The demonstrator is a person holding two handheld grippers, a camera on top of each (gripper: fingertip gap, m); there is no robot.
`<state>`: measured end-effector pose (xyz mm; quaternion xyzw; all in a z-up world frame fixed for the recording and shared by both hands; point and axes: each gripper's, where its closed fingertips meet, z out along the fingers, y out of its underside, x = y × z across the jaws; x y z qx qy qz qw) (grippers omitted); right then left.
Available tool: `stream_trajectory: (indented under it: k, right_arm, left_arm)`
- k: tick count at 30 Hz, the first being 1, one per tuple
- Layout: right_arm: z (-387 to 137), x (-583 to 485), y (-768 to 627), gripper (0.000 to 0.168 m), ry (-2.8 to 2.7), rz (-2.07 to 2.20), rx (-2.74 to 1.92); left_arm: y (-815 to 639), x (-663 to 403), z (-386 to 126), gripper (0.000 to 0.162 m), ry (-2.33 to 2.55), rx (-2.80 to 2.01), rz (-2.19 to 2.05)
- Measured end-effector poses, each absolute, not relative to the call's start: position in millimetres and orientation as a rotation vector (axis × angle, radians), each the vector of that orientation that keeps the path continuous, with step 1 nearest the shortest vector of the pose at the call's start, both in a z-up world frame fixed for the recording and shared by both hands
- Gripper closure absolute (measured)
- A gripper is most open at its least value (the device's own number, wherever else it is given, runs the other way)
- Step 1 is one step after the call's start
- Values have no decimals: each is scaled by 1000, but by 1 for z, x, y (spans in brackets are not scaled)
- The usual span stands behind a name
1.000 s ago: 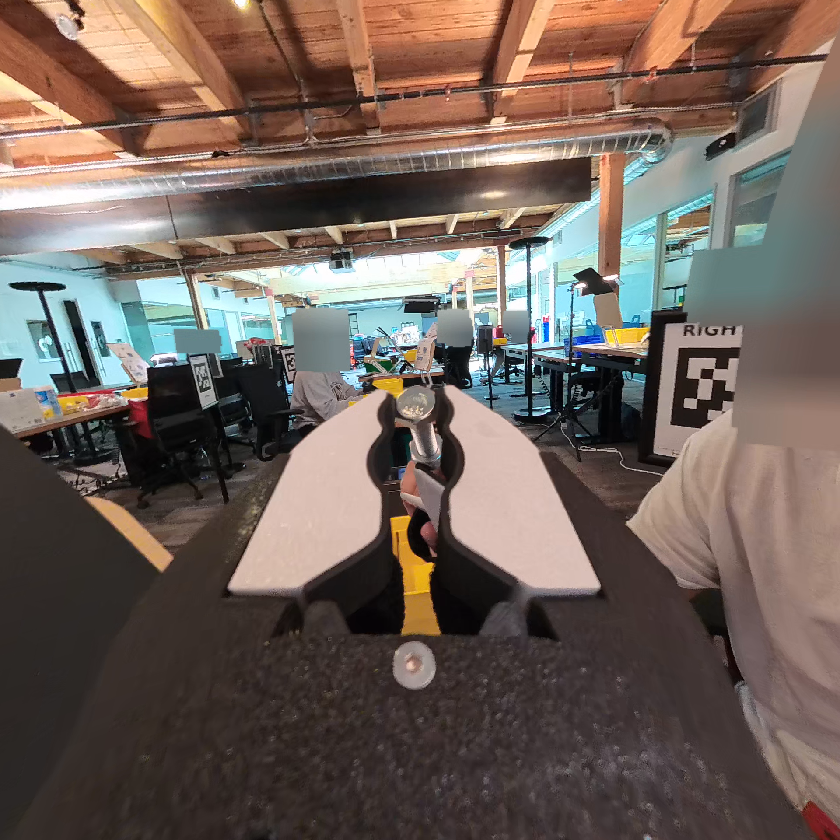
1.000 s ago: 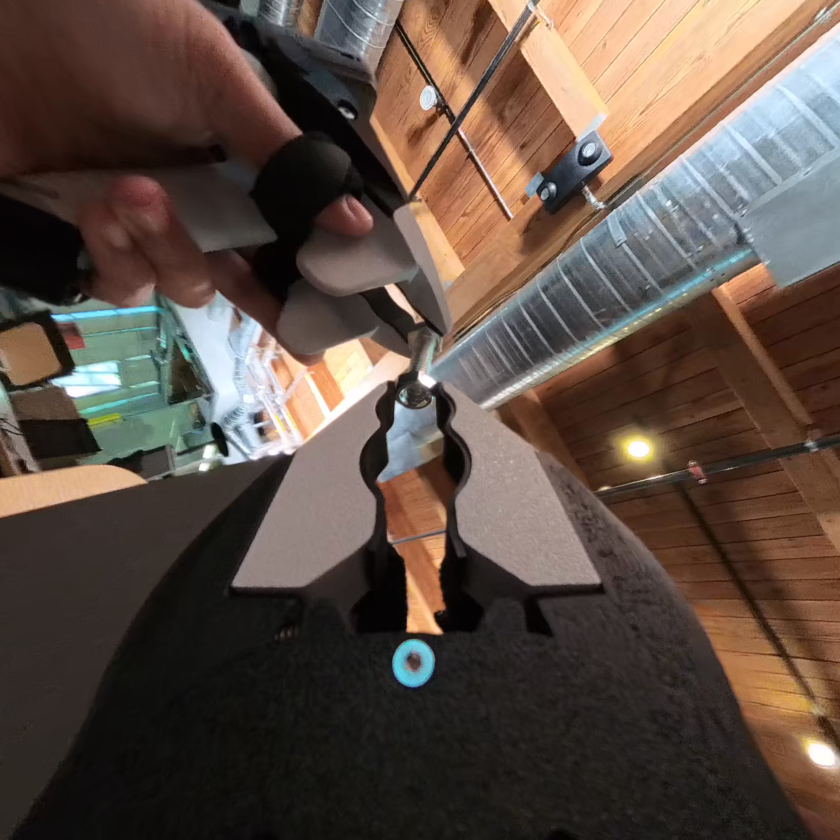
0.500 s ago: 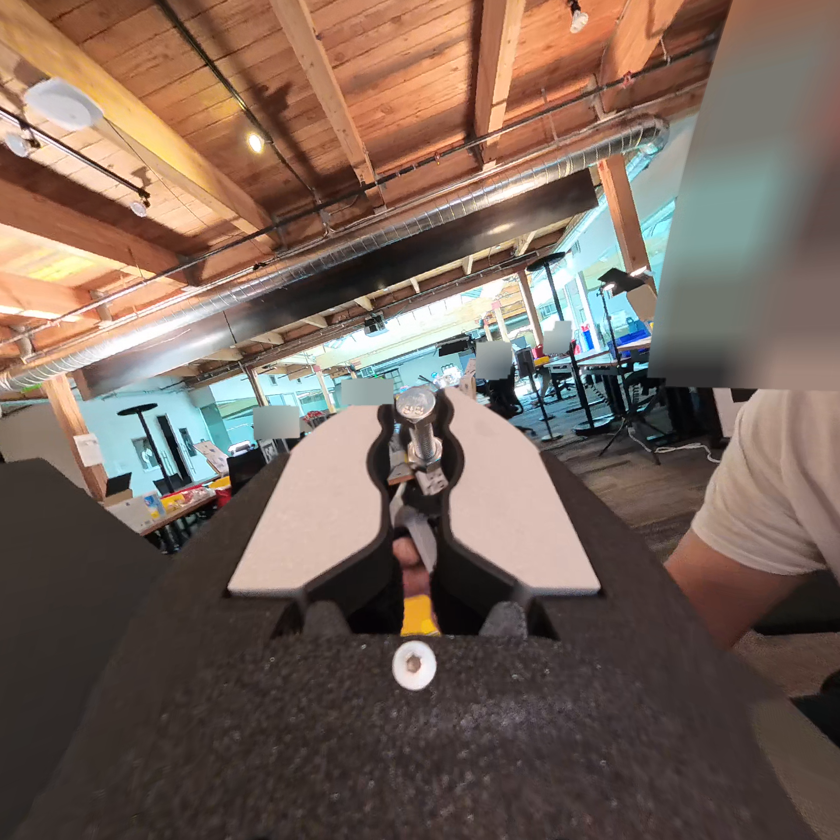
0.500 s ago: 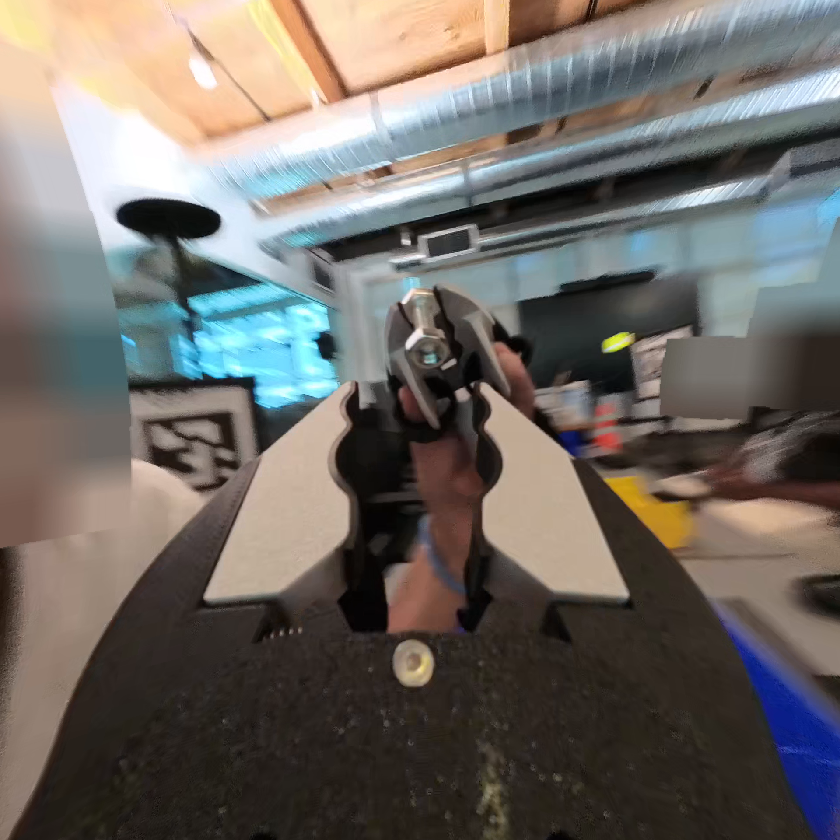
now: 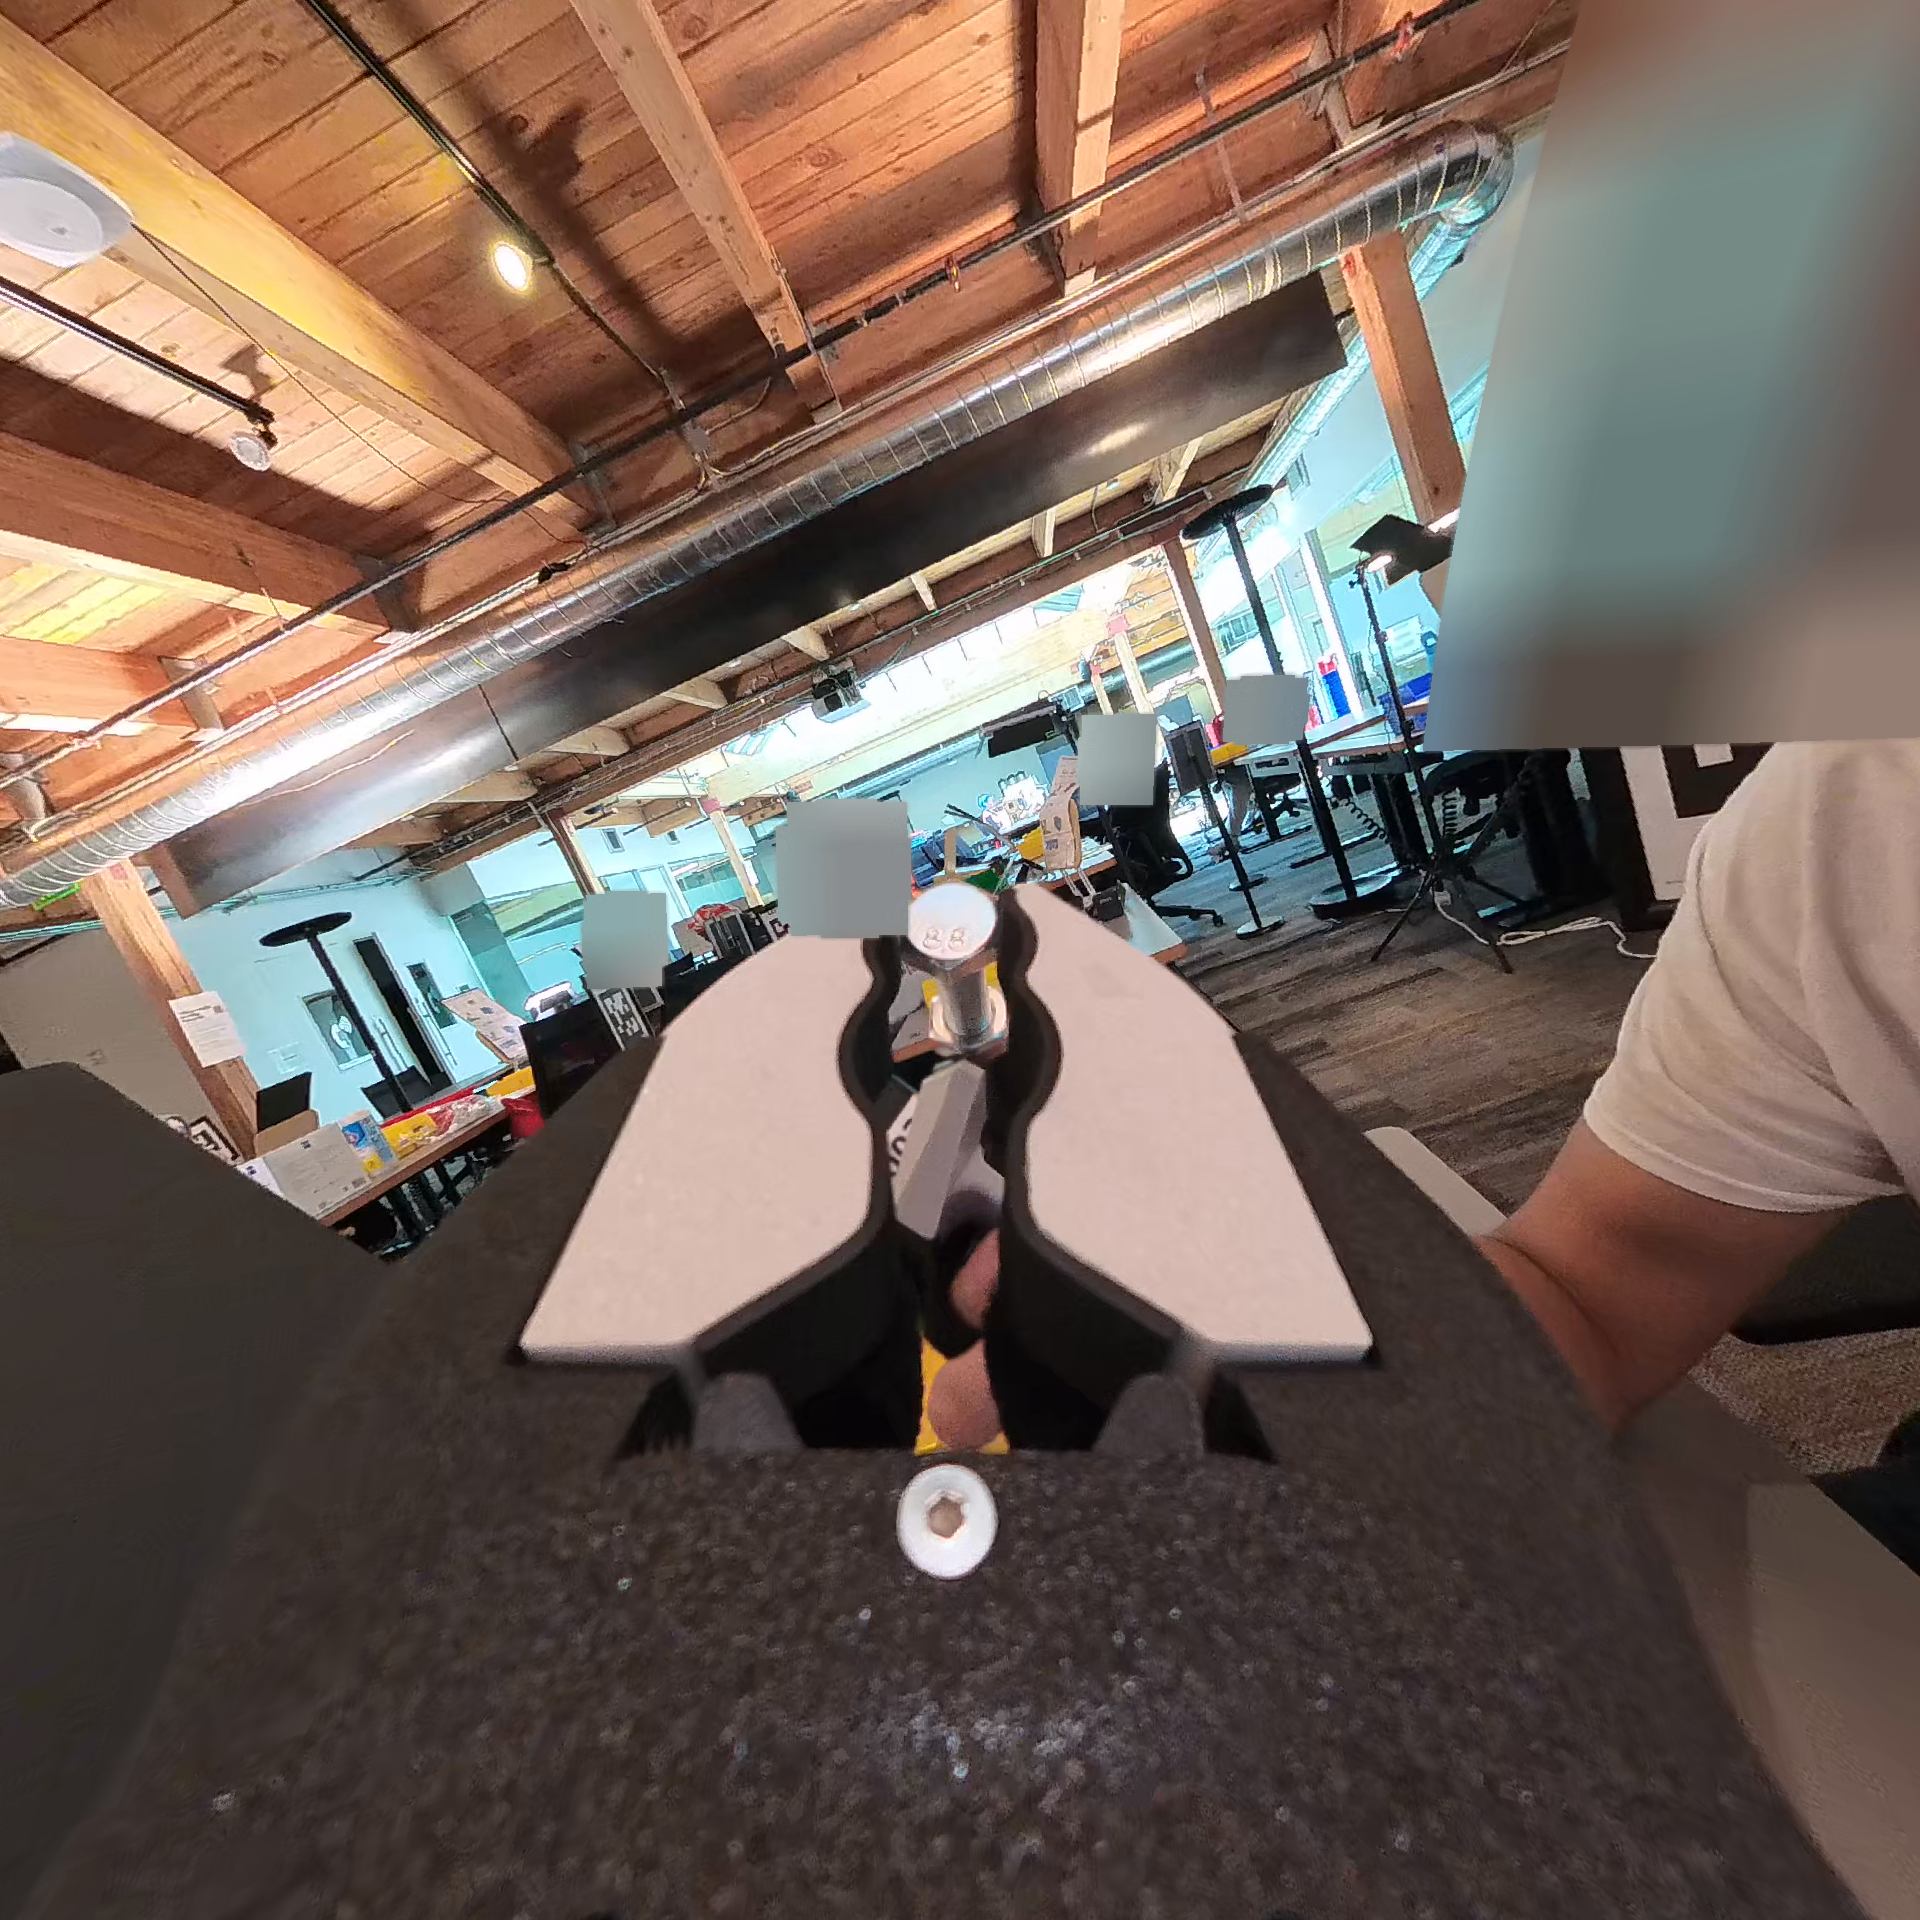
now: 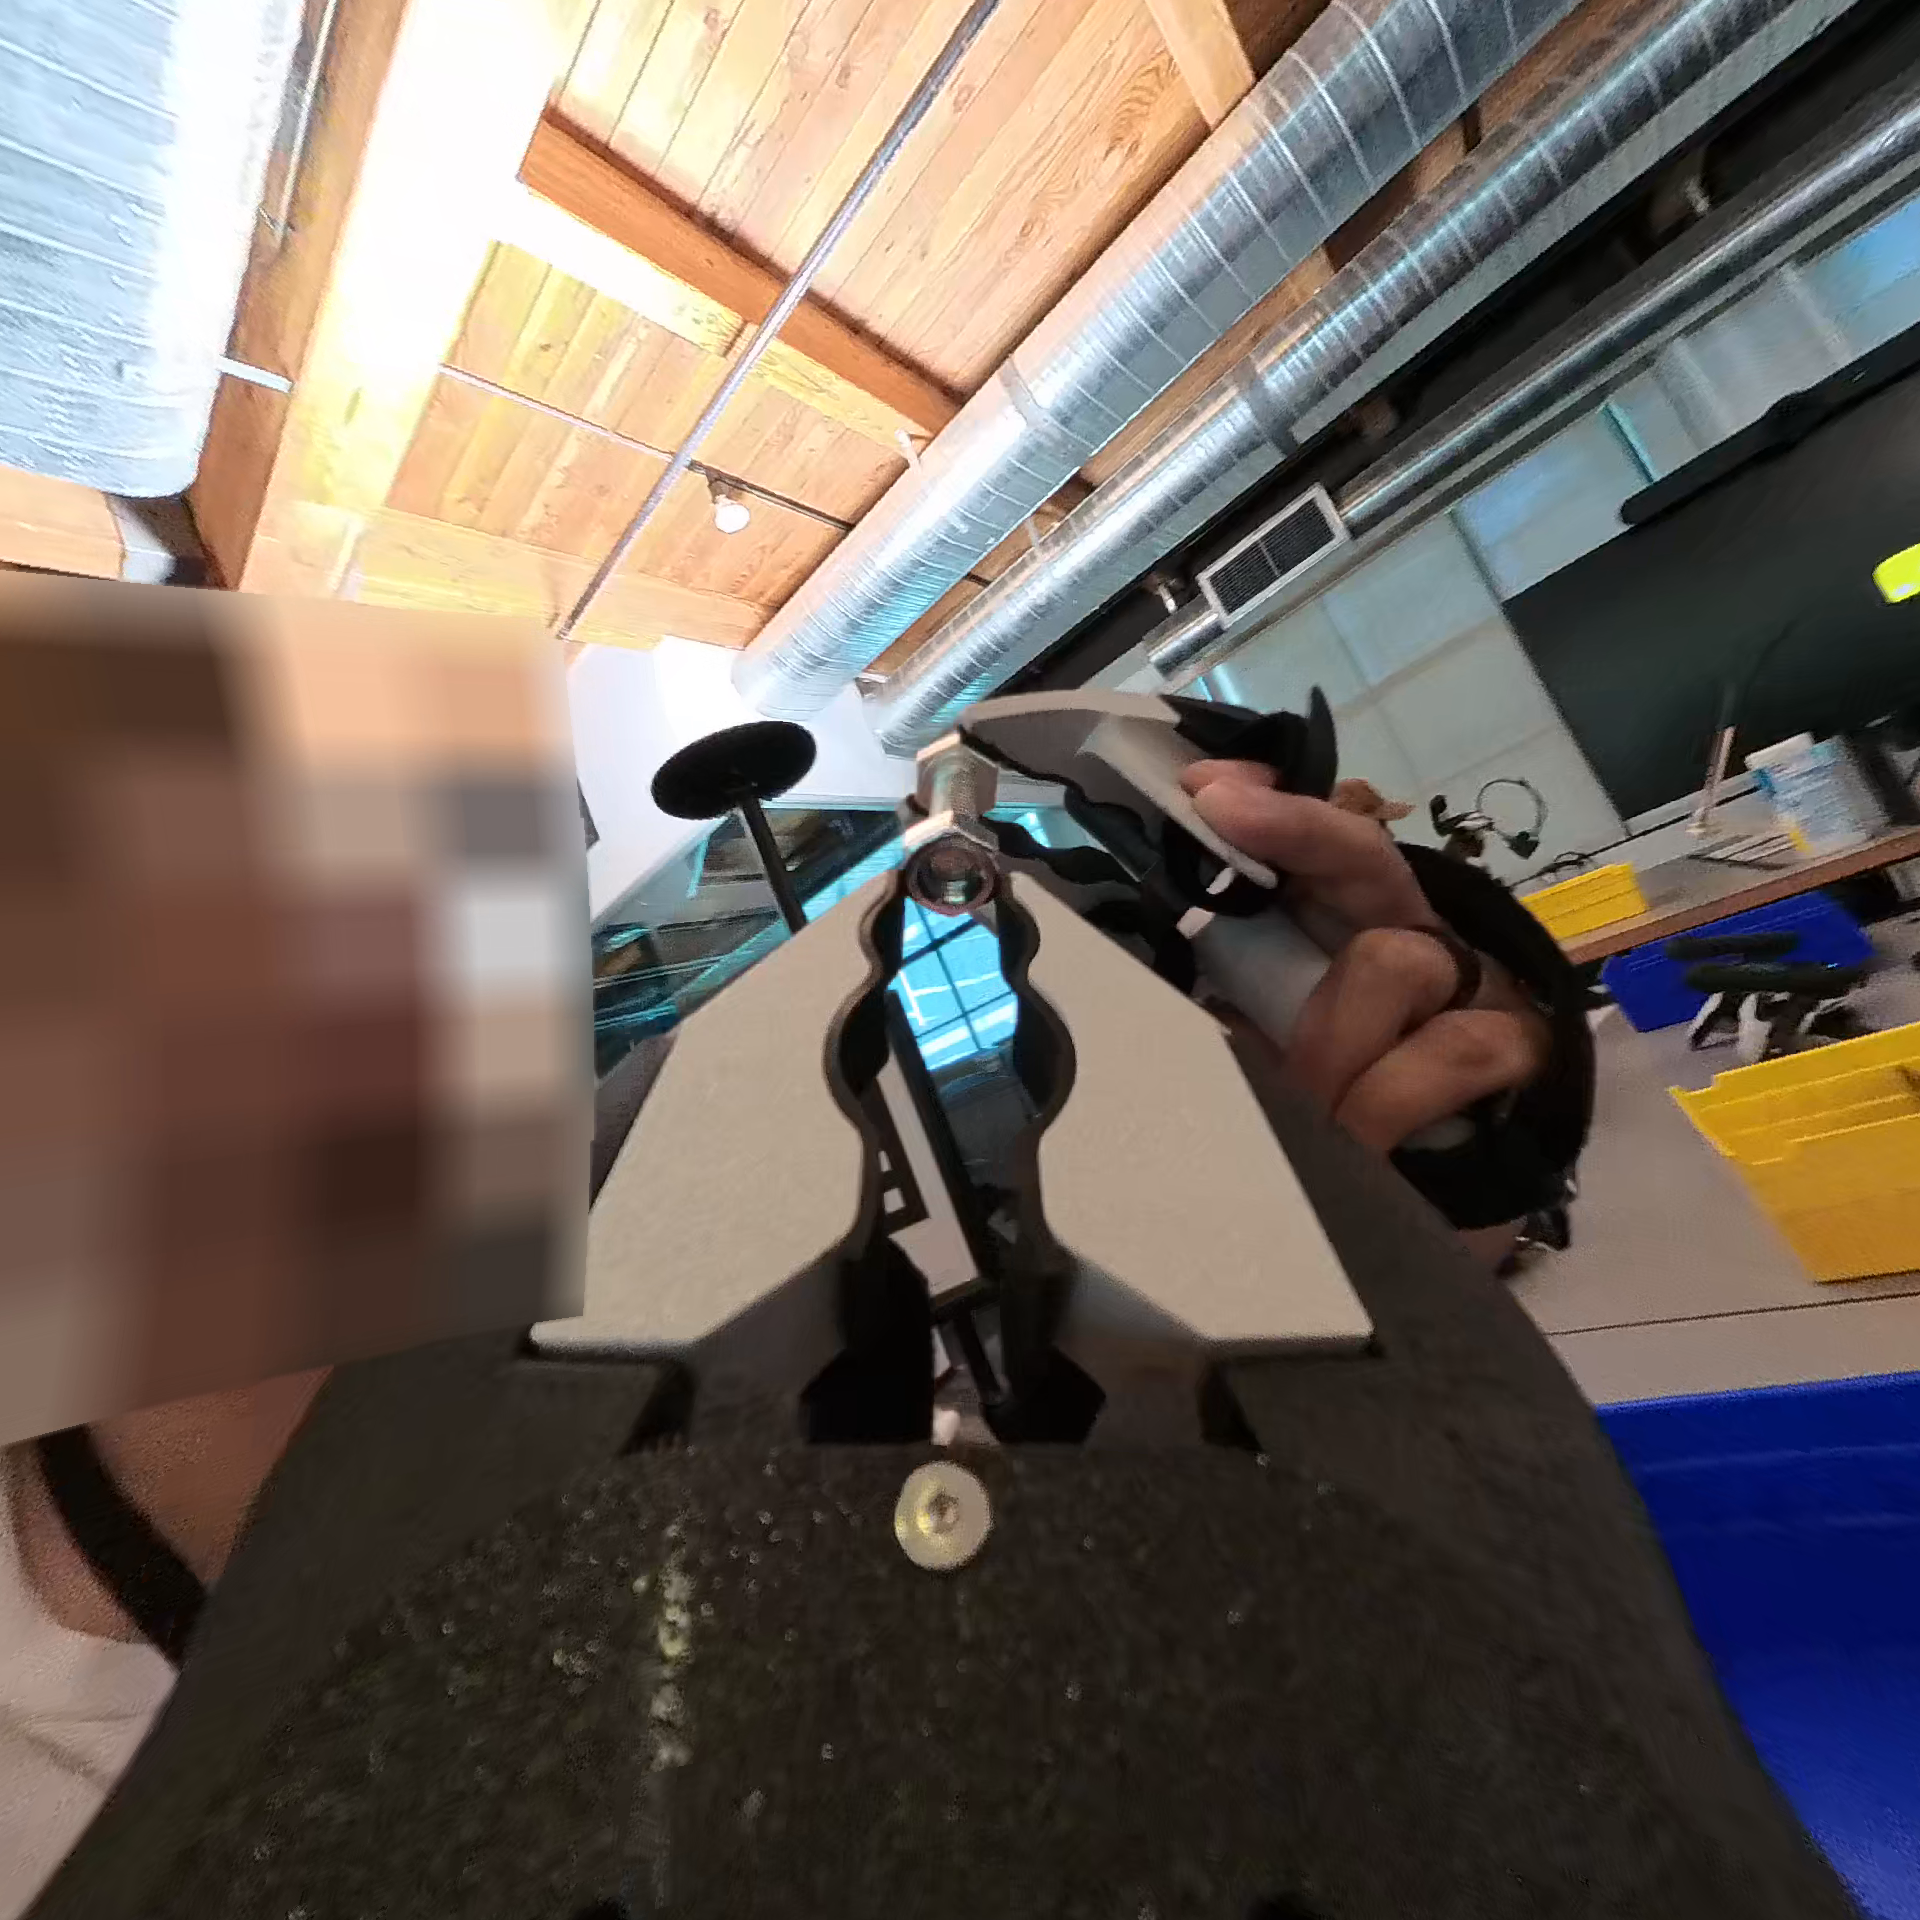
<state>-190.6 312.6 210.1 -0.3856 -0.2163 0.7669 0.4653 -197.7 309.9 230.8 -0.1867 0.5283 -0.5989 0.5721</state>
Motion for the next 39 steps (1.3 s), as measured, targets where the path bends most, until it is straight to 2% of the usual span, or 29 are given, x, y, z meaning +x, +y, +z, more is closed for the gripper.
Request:
stream_trajectory:
  k: [1,5,8,16,19,24,30,34,39]
  right_arm:
    - [211,-190,312,152,-536,1866,-945]
    - [210,-191,313,152,-587,1646,-945]
    - [209,-189,317,153,-635,1248,-942]
    - [207,-174,299,152,-806,-473,-613]
    - [203,-175,296,151,-831,-871,-483]
    - [201,-171,311,152,-835,-725,-603]
    - [194,-135,336,151,-859,-352,-1079]
    - [147,-68,316,151,-872,-193,-1652]
    - [83,65,257,151,-495,-370,-2171]
  left_arm:
    - [310,-198,231,145,1241,-437,-1410]
    - [310,-198,231,145,1238,-444,-1446]
    - [313,-196,231,145,1242,-472,-1491]
    - [313,-183,223,145,1311,-608,-1706]
    - [318,-177,221,145,1297,-657,-1746]
    - [326,-180,230,145,1200,-633,-1759]
    - [342,-186,237,145,1098,-763,-1571]
    - [341,-187,233,145,1112,-889,-1389]
    - [323,-195,237,145,1137,-900,-1246]
